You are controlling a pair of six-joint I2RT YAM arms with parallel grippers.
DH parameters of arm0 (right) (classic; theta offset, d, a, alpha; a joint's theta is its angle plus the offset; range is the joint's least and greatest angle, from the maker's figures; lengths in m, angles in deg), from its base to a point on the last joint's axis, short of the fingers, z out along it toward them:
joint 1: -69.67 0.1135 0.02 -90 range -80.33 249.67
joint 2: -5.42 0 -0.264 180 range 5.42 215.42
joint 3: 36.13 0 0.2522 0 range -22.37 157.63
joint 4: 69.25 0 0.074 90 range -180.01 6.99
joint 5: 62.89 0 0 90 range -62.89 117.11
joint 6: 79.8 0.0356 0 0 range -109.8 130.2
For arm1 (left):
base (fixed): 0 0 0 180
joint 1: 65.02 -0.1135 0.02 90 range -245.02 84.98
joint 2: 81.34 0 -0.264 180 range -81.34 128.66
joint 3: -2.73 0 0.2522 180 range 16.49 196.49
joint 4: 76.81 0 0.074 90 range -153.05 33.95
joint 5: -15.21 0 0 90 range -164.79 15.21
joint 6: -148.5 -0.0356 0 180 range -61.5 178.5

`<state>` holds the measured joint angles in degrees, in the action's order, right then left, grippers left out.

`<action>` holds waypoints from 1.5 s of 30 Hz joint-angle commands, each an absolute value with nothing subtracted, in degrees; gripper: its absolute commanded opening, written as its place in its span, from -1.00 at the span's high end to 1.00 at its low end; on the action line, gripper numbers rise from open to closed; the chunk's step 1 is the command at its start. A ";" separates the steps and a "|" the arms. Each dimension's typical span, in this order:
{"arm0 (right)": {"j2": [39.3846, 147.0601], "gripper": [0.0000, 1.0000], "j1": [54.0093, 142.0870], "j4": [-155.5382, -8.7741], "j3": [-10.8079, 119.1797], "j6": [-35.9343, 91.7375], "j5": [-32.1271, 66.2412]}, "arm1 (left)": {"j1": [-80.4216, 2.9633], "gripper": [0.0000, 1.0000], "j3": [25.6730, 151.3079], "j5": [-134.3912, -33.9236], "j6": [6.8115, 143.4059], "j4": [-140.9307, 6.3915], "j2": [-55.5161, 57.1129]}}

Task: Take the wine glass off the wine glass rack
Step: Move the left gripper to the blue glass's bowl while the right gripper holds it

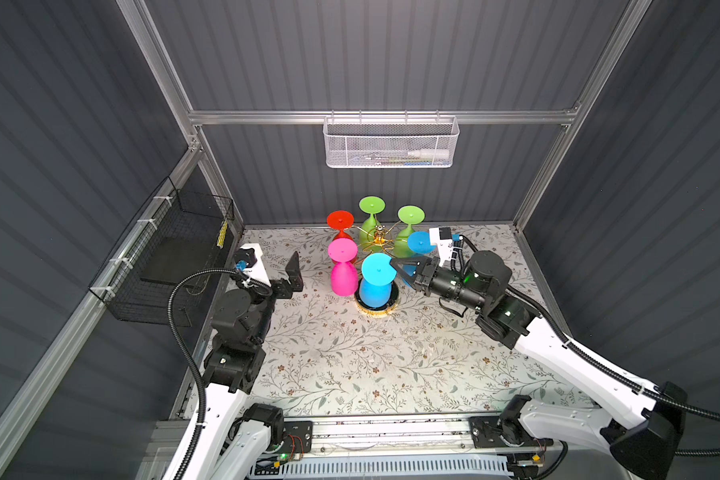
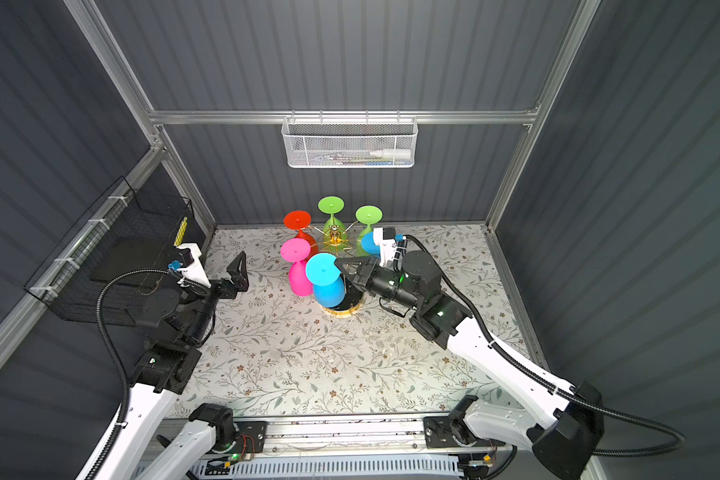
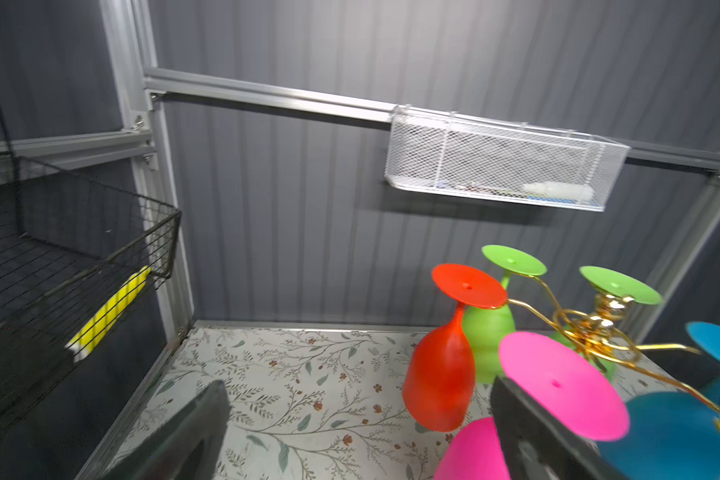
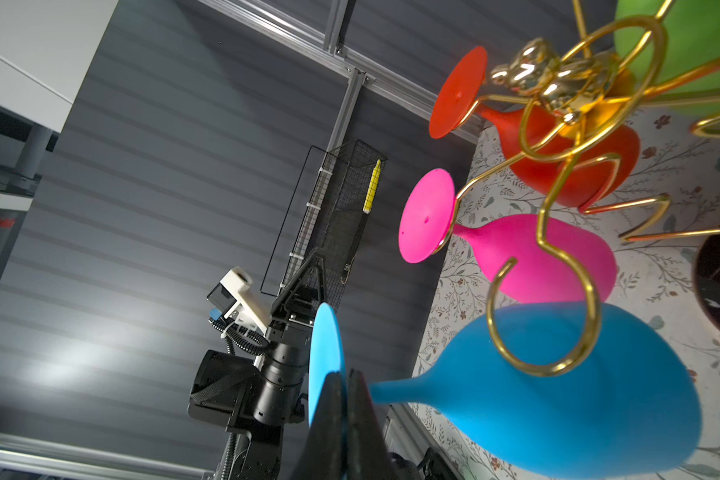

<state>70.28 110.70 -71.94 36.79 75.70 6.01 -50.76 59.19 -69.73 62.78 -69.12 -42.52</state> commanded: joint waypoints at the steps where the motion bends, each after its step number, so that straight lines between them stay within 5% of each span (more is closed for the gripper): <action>1: 67.94 1.00 110.80 -71.93 37.66 74.80 2.24 | -50.91 -0.99 57.31 -82.71 57.74 -74.05 -43.47; 6: 66.27 1.00 110.80 -71.50 37.22 74.34 1.76 | -50.87 -0.98 54.71 -105.74 50.25 -77.19 -44.21; 15: 67.25 1.00 110.81 -69.58 38.89 74.19 -1.42 | -50.45 -0.97 56.96 -125.19 46.24 -77.52 -41.04; 45: 72.01 1.00 112.22 -63.50 42.32 76.29 -7.34 | -38.30 -0.92 55.06 -116.57 42.59 -90.71 -25.03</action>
